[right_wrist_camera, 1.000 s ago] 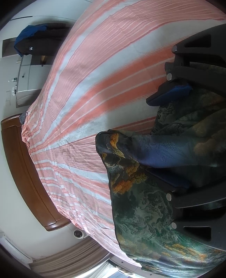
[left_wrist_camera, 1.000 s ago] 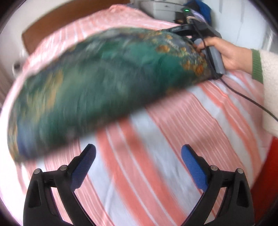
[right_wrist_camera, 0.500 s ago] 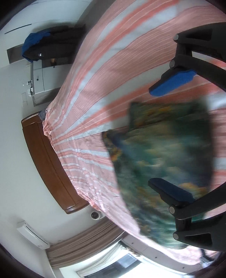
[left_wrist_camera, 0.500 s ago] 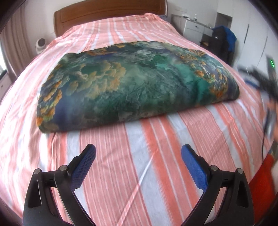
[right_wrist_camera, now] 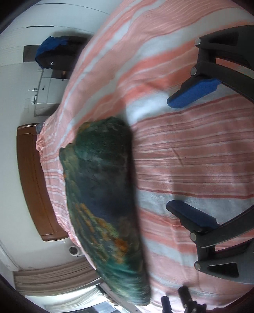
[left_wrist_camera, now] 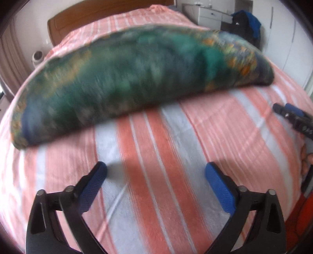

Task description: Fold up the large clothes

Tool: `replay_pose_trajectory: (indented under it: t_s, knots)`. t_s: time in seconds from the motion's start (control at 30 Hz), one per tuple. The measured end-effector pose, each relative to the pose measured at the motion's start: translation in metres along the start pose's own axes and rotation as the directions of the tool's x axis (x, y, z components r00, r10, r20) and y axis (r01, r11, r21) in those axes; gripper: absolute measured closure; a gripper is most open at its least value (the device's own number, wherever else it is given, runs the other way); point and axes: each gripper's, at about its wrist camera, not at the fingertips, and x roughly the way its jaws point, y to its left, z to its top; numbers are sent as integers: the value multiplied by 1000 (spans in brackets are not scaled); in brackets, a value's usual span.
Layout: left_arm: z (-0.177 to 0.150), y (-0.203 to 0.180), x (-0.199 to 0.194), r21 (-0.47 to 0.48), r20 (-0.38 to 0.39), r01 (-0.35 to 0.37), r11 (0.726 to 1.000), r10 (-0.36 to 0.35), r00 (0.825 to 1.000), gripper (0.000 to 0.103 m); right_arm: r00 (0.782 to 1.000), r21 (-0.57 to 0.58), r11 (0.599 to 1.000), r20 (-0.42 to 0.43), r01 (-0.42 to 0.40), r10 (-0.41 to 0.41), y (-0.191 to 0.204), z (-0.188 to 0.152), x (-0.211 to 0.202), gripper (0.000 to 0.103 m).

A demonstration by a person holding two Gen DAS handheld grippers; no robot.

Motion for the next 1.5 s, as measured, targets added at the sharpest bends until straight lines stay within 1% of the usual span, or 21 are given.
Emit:
replay_pose_trajectory:
  t_s: [0.03,0.1,0.27,0.4,0.73,1.07,1.13,1.23,1.27,1.33,1.37,1.43,1.5]
  knots:
    - [-3,3,1,-17,21,13,1000,-13,1000,0,1000,1,1000,-2,-3,3,0,0,1,7]
    - [-6,5,2,-23,33,26,999,-25,999,0,1000,4,1000,-8,-20,20,-2,-3,3,4]
    - [-5,5,1,-18,28,26,1000,-25,999,0,999,-3,1000,-21,-24,24,-2,-3,8,1]
    - [-7,4,1,-15,45,20,1000,-19,999,0,1000,-13,1000,-22,-15,15,0,-1,12,1]
    - [-12,3,0,-10,59,17,1000,-16,998,0,1000,-17,1000,-19,-13,12,2,-4,11,1]
    - [-12,3,1,-11,60,18,1000,-17,998,0,1000,-18,1000,-19,-13,13,2,-4,11,1]
    - [-11,3,-1,-12,49,15,1000,-15,999,0,1000,-18,1000,-19,-13,13,2,-4,11,1]
    - [-3,1,-9,-13,15,-14,1000,14,1000,1,1000,-18,1000,-18,-16,16,2,-5,11,1]
    - [1,-1,-15,-8,17,-25,1000,25,1000,1,1000,-18,1000,-19,-19,18,2,-5,11,1]
    - [14,-2,-32,-3,71,-26,1000,26,997,1,999,-13,1000,-22,-25,25,1,-5,12,1]
    - [26,-2,-45,-5,116,-9,1000,10,993,1,999,-12,1000,-24,-28,27,0,-5,12,1]
    - [47,-5,-59,2,165,23,1000,-23,986,1,999,-5,1000,-31,-27,27,-1,-3,11,1]
    - [66,-10,-63,31,190,53,998,-58,980,1,999,24,1000,-42,-11,12,-4,0,5,1]
